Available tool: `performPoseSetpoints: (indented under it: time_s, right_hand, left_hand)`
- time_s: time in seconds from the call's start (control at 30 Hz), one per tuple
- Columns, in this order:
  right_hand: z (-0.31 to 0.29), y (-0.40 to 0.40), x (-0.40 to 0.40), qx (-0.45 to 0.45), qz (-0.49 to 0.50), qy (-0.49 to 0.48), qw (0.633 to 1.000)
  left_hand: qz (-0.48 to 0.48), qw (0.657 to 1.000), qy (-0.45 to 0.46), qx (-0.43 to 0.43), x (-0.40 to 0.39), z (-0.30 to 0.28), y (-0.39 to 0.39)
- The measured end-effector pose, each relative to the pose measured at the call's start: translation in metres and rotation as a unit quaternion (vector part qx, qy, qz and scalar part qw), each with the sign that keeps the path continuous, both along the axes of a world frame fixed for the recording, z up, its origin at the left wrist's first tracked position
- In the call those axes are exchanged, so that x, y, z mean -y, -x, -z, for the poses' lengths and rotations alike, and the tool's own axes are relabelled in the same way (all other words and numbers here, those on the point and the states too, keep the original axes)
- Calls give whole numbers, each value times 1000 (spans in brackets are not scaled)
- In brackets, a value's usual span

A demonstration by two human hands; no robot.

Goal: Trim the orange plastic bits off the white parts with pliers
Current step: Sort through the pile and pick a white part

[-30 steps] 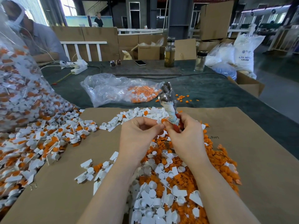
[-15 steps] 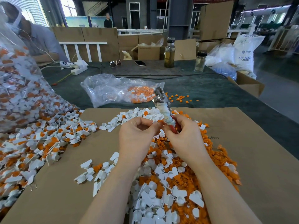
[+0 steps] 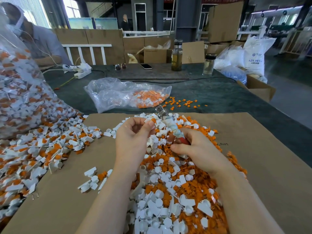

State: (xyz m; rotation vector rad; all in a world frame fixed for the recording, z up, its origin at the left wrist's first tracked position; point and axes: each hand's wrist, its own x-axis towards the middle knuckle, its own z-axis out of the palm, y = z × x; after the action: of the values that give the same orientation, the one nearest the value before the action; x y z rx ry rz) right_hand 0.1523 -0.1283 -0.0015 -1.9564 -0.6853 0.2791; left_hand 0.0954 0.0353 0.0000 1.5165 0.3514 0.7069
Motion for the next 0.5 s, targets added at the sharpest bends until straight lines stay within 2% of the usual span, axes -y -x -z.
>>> performPoseSetpoints:
  time_s: [0.23, 0.37, 0.5]
  right_hand:
    - [-5, 3, -1, -1, -34, 88, 996]
    - [-6, 5, -2, -6, -35, 93, 995]
    - [-8, 9, -5, 29, -42, 76, 996]
  left_hand:
    - [15, 999, 7, 38, -4, -1, 2]
    - [26, 999, 9, 46, -6, -2, 3]
    - [38, 998, 15, 49, -8, -1, 4]
